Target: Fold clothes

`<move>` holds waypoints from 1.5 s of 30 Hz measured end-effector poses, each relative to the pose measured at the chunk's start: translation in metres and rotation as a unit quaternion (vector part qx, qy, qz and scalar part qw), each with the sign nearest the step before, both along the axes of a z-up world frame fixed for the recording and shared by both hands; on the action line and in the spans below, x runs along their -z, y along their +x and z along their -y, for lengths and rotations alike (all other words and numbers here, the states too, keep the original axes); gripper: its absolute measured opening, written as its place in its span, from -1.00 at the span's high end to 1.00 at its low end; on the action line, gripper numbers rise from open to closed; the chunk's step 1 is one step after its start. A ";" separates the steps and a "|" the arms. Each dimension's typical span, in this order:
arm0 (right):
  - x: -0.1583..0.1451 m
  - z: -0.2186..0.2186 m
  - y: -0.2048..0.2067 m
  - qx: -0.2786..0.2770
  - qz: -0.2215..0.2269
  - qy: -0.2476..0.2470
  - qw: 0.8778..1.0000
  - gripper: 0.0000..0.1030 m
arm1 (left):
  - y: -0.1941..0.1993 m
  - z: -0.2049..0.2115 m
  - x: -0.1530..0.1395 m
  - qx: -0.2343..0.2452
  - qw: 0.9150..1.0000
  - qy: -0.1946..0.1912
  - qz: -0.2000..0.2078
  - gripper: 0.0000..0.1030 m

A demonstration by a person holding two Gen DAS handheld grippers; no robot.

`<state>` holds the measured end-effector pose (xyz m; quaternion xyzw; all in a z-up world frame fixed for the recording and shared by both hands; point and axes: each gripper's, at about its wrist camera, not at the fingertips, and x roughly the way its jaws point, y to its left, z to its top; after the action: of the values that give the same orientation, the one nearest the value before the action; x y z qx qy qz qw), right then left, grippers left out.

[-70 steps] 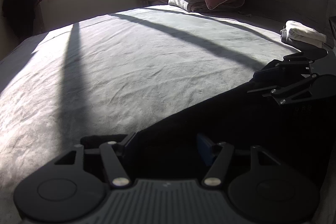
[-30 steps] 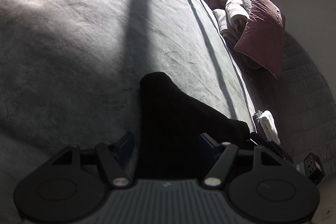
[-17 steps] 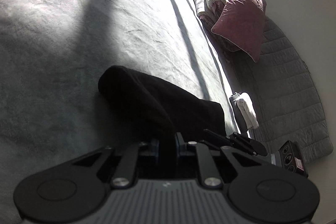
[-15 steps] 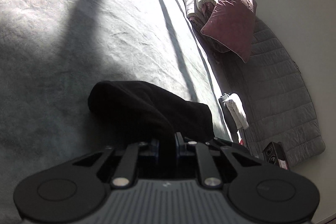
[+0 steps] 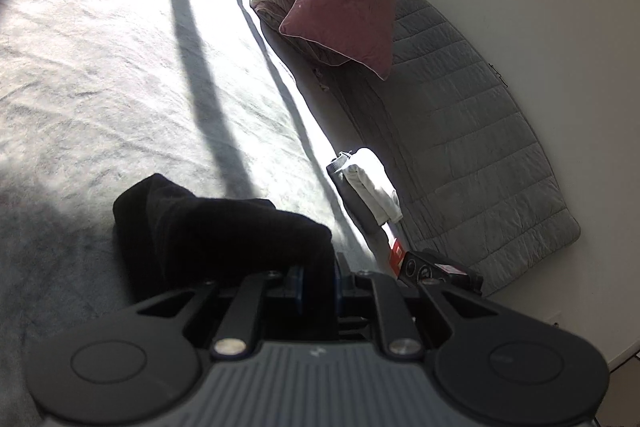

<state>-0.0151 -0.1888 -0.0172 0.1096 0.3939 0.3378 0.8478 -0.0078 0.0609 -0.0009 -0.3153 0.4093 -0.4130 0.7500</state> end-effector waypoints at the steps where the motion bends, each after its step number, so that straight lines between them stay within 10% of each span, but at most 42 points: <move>1: 0.001 0.015 0.005 0.020 -0.020 0.024 0.999 0.20 | 0.004 0.008 0.004 0.006 1.000 -0.001 -0.002 0.74; 8: 0.019 0.078 0.012 0.101 -0.112 0.129 0.980 0.18 | 0.028 0.043 0.037 0.028 0.999 0.007 -0.014 0.62; 12: 0.028 0.093 0.009 0.117 -0.142 0.164 0.969 0.02 | 0.040 0.047 0.049 0.027 0.999 -0.033 -0.031 0.03; 22: 0.031 0.112 0.002 0.163 -0.179 0.232 0.942 -0.20 | 0.054 0.066 0.060 0.026 0.991 -0.123 -0.047 -0.36; 34: 0.035 0.123 -0.002 0.174 -0.174 0.252 0.936 -0.20 | 0.049 0.062 0.055 0.019 0.986 -0.161 -0.049 -0.39; 45: 0.036 0.129 0.001 0.197 -0.186 0.300 0.915 -0.21 | 0.032 0.040 0.061 -0.008 0.995 -0.088 -0.055 -0.38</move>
<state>-0.0138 -0.3176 -0.0531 0.4952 0.3945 0.2395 0.7360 0.0246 0.0206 -0.0622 -0.4054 0.4098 -0.4236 0.6988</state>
